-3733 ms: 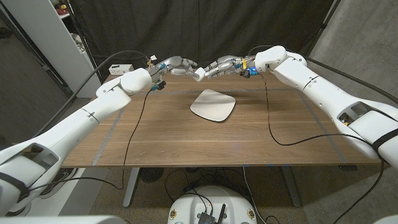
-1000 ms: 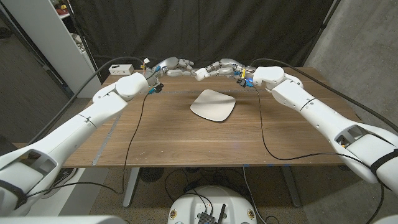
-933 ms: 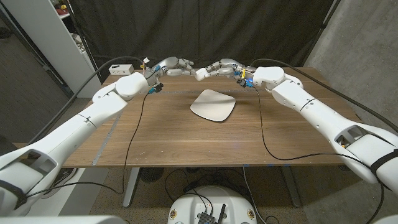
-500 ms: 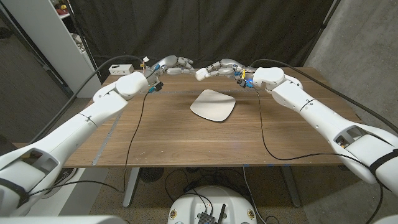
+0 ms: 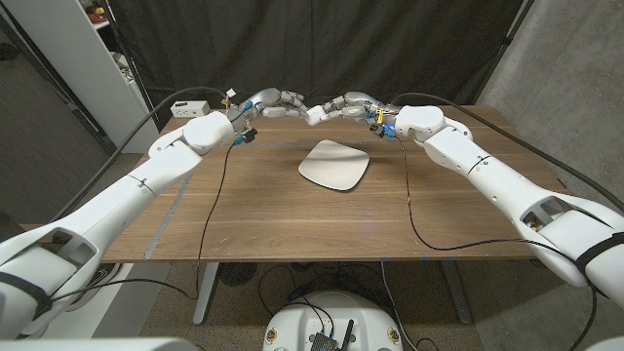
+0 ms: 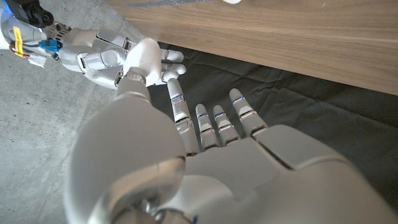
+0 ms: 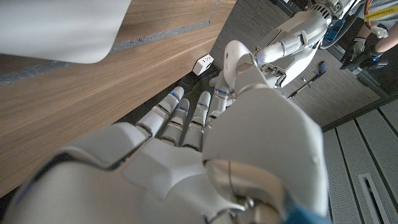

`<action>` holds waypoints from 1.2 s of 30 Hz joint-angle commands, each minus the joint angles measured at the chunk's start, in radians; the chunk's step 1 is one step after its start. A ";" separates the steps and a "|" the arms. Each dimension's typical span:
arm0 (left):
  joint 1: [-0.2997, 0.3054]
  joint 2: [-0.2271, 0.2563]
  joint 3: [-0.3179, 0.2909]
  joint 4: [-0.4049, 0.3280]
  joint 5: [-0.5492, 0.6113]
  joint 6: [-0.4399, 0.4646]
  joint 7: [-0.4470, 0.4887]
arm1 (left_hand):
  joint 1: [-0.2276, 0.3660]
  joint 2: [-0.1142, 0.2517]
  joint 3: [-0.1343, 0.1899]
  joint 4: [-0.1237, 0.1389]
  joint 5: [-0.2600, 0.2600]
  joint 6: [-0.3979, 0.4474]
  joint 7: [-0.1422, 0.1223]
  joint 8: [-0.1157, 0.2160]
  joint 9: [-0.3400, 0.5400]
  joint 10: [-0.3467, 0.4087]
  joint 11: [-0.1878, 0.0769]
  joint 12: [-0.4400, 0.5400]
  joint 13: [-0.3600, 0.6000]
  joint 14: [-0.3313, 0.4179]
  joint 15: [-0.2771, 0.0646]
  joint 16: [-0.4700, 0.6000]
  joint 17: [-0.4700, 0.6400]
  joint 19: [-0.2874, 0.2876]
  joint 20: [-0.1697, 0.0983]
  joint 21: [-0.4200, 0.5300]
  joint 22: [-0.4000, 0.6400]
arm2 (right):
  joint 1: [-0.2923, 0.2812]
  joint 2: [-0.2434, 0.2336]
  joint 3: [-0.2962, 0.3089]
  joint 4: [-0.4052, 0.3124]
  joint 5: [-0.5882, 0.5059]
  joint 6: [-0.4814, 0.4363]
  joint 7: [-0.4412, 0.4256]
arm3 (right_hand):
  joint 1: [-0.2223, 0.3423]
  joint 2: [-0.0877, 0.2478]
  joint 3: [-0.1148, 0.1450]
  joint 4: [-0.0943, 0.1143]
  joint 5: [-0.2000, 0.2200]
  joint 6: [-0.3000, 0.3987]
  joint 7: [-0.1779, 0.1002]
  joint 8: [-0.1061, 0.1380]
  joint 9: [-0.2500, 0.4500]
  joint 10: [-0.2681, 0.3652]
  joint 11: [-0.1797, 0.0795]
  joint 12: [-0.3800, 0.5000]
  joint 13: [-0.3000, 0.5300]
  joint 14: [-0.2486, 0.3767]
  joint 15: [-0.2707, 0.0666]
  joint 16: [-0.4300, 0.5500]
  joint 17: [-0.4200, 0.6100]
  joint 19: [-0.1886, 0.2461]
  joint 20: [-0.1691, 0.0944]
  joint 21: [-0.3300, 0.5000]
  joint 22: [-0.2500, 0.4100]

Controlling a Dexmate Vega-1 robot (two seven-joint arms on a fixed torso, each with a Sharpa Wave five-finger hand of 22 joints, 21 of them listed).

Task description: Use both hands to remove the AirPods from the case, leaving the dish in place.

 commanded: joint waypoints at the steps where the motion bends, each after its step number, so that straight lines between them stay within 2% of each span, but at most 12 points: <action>1: -0.005 -0.008 0.006 0.011 -0.004 -0.008 -0.002 | 0.035 0.022 0.009 -0.010 0.013 0.031 0.010 0.015 0.007 0.007 -0.012 0.001 0.003 -0.002 -0.003 0.000 0.005 0.000 0.005 0.003 0.004 | 0.002 0.008 -0.005 0.004 0.002 0.006 0.002 | 0.014 0.002 0.000 -0.002 0.012 0.070 -0.051 0.121 0.226 0.012 -0.001 0.000 0.002 0.009 -0.082 0.005 0.005 0.005 0.008 -0.002 0.003; 3: -0.002 -0.010 0.004 0.010 -0.005 -0.008 0.003 | 0.042 0.030 0.012 -0.011 0.015 0.038 0.010 0.017 0.009 0.010 -0.009 0.002 0.003 0.003 -0.007 0.002 0.005 0.001 0.005 0.003 0.004 | 0.001 0.007 -0.006 0.002 0.001 0.005 0.002 | 0.015 0.001 -0.001 -0.002 0.013 0.070 -0.051 0.121 0.226 0.013 -0.001 -0.001 0.003 0.008 -0.083 0.005 0.005 0.005 0.008 -0.002 0.003; 5: 0.000 -0.011 0.003 0.008 -0.007 -0.007 0.006 | 0.055 0.046 0.018 -0.012 0.017 0.060 0.007 0.024 0.011 0.018 -0.022 0.005 0.002 0.007 -0.010 0.003 0.005 0.003 0.001 0.005 0.005 | 0.001 0.007 -0.005 0.002 0.002 0.005 0.002 | 0.016 0.001 -0.001 -0.002 0.014 0.070 -0.049 0.122 0.228 0.014 -0.001 -0.001 0.003 0.008 -0.083 0.005 0.005 0.005 0.008 -0.002 0.003; 9: 0.001 -0.014 0.002 0.009 -0.017 0.001 0.003 | 0.069 0.067 0.024 -0.013 0.018 0.092 0.002 0.035 0.015 0.029 -0.027 0.008 0.000 0.013 -0.015 0.005 0.005 0.010 -0.001 0.009 0.006 | -0.004 0.006 -0.003 0.000 0.004 0.008 0.000 | 0.016 0.001 -0.002 0.000 0.016 0.069 -0.050 0.123 0.230 0.014 0.000 -0.002 0.004 0.008 -0.083 0.005 0.005 0.004 0.008 -0.002 0.003; 12: -0.002 -0.018 0.004 0.018 -0.028 -0.001 -0.007 | 0.073 0.071 0.025 -0.014 0.017 0.100 0.005 0.038 0.017 0.032 -0.029 0.008 -0.001 0.014 -0.016 0.005 0.005 0.010 -0.002 0.009 0.006 | -0.008 0.005 -0.002 -0.001 0.006 0.012 0.000 | 0.017 0.000 -0.003 0.001 0.017 0.069 -0.051 0.123 0.231 0.013 -0.001 -0.004 0.005 0.009 -0.083 0.005 0.006 0.005 0.008 -0.002 0.003; 15: -0.005 -0.019 0.007 0.019 -0.030 0.000 -0.012 | 0.083 0.080 0.028 -0.016 0.016 0.116 0.020 0.044 0.021 0.030 -0.021 0.007 -0.003 0.013 -0.015 0.004 0.004 0.009 -0.001 0.010 0.006 | -0.010 0.005 -0.001 0.001 0.008 0.013 0.001 | 0.018 -0.001 -0.004 0.001 0.018 0.072 -0.051 0.123 0.230 0.016 0.000 -0.003 0.005 0.010 -0.083 0.005 0.006 0.005 0.009 -0.002 0.003; 18: -0.007 -0.023 0.006 0.025 -0.043 -0.004 -0.019 | 0.096 0.093 0.035 -0.019 0.013 0.132 0.018 0.052 0.027 0.030 -0.021 0.005 -0.004 0.013 -0.013 0.003 0.004 0.011 -0.002 0.011 0.007 | -0.011 0.004 -0.001 0.001 0.008 0.015 0.001 | 0.020 -0.003 -0.004 0.000 0.020 0.074 -0.048 0.124 0.230 0.018 0.000 -0.004 0.006 0.012 -0.085 0.006 0.005 0.005 0.009 -0.002 0.003; 19: -0.008 -0.025 0.005 0.029 -0.051 -0.007 -0.024 | 0.102 0.112 0.043 -0.016 0.011 0.138 0.017 0.055 0.032 0.032 -0.023 0.005 -0.005 0.013 -0.014 0.004 0.005 0.011 -0.003 0.012 0.007 | -0.011 0.003 0.000 0.004 0.008 0.018 0.003 | 0.021 -0.003 -0.005 0.000 0.021 0.073 -0.048 0.124 0.232 0.018 -0.001 -0.004 0.007 0.012 -0.086 0.006 0.006 0.005 0.008 -0.002 0.003; 23: -0.011 -0.032 0.003 0.040 -0.082 -0.010 -0.045 | 0.092 0.149 0.064 0.013 0.000 0.152 0.025 0.065 0.045 0.038 -0.023 0.007 -0.007 0.015 -0.016 0.007 0.010 0.013 -0.006 0.016 0.010 | -0.009 0.004 0.000 0.019 0.009 0.034 0.013 | 0.022 -0.003 -0.006 0.001 0.022 0.074 -0.050 0.124 0.233 0.019 -0.002 -0.005 0.008 0.012 -0.089 0.006 0.006 0.004 0.008 -0.003 0.003; 25: -0.017 -0.034 0.005 0.047 -0.099 -0.008 -0.065 | 0.087 0.153 0.072 0.026 -0.005 0.157 0.021 0.069 0.051 0.039 -0.021 0.006 -0.008 0.015 -0.017 0.008 0.012 0.013 -0.007 0.017 0.011 | -0.009 0.003 -0.001 0.023 0.008 0.040 0.017 | 0.022 -0.004 -0.006 0.002 0.023 0.073 -0.050 0.125 0.234 0.019 -0.003 -0.005 0.008 0.010 -0.091 0.005 0.006 0.004 0.008 -0.003 0.003; 31: -0.035 -0.045 0.011 0.072 -0.153 -0.004 -0.125 | 0.069 0.156 0.100 0.067 -0.018 0.158 0.036 0.078 0.074 0.027 -0.007 0.000 -0.010 0.003 -0.008 0.006 0.017 0.013 -0.012 0.022 0.014 | -0.003 0.007 0.002 0.057 0.011 0.077 0.039 | 0.021 -0.004 -0.009 0.006 0.027 0.073 -0.056 0.124 0.236 0.016 -0.011 -0.009 0.010 0.004 -0.100 0.003 0.008 -0.004 0.008 -0.006 0.003; 36: -0.044 -0.054 0.015 0.094 -0.194 -0.001 -0.165 | 0.061 0.156 0.115 0.087 -0.025 0.155 0.041 0.083 0.086 0.018 -0.007 -0.004 -0.011 -0.004 -0.006 0.005 0.019 0.008 -0.014 0.022 0.015 | 0.000 0.010 0.005 0.074 0.016 0.092 0.049 | 0.020 -0.004 -0.011 0.007 0.029 0.073 -0.057 0.124 0.235 0.016 -0.013 -0.011 0.012 0.003 -0.103 0.003 0.008 -0.006 0.008 -0.006 0.003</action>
